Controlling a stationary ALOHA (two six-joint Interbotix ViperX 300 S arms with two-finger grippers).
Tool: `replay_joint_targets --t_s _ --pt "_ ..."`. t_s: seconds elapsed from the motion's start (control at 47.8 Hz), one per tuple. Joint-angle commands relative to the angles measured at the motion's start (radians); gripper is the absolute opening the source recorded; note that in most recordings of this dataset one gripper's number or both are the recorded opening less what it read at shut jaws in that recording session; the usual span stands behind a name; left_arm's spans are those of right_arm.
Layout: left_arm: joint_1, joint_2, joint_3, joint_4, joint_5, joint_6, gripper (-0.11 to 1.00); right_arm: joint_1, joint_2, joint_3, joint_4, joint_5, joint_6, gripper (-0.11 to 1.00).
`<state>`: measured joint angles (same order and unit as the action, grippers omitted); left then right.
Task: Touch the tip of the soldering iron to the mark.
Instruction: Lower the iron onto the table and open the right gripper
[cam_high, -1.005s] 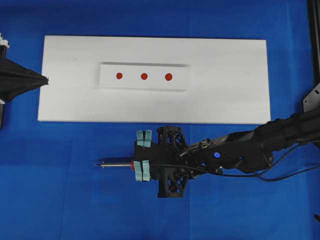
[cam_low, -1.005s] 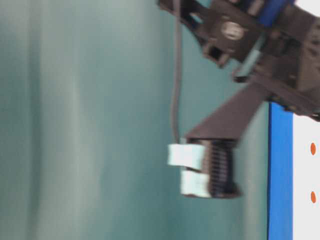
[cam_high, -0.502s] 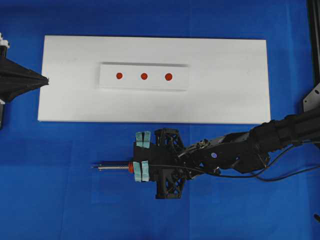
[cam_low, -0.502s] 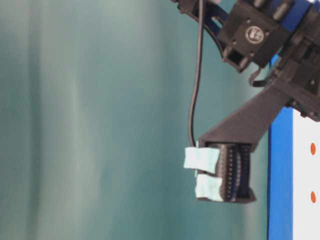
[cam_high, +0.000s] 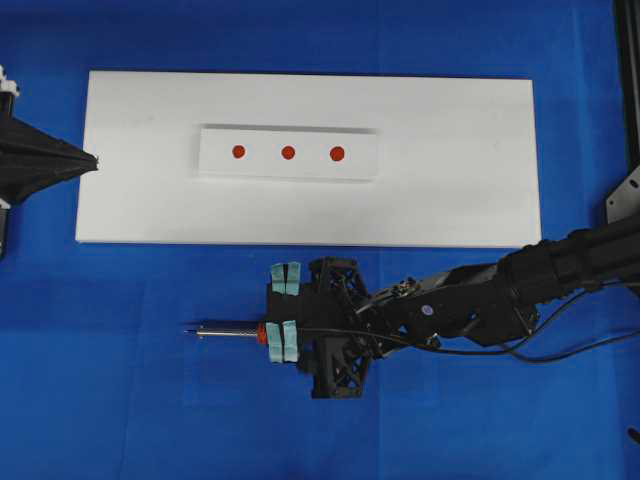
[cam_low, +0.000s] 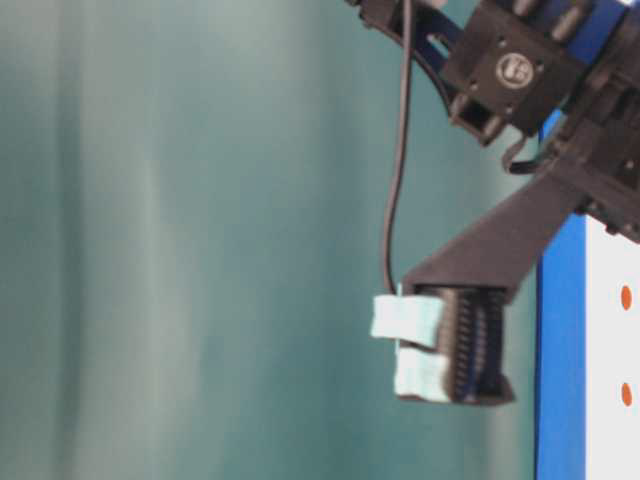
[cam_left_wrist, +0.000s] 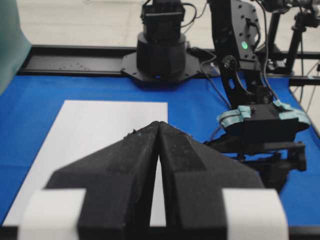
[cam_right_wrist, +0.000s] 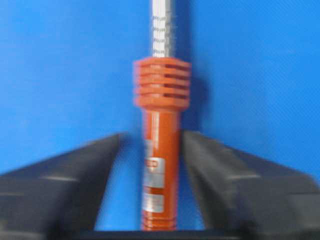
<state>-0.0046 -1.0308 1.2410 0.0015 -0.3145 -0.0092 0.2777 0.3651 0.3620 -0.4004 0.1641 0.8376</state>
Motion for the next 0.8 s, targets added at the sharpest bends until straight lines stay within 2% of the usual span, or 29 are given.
replay_joint_targets --t_s 0.0,0.105,0.167,0.251,0.607,0.775 --pt "0.0 0.003 -0.011 0.002 -0.003 0.0 0.0 0.002 -0.026 -0.014 0.002 0.015 -0.005 0.58" --pt "0.0 0.003 -0.011 0.002 -0.002 0.0 0.0 0.002 -0.044 -0.021 0.0 0.048 -0.005 0.86" --pt "0.0 0.002 -0.011 0.002 -0.002 0.0 0.0 0.002 -0.055 -0.025 0.0 0.063 -0.006 0.94" --pt "0.0 0.002 -0.011 0.002 -0.002 0.002 0.0 0.003 -0.077 -0.029 0.0 0.087 -0.009 0.89" --pt "0.0 0.003 -0.011 0.002 -0.002 0.0 0.0 0.026 -0.293 -0.046 -0.009 0.259 -0.035 0.91" --pt "0.0 0.002 -0.011 0.002 -0.002 0.0 0.0 0.028 -0.324 -0.046 -0.011 0.318 -0.055 0.91"
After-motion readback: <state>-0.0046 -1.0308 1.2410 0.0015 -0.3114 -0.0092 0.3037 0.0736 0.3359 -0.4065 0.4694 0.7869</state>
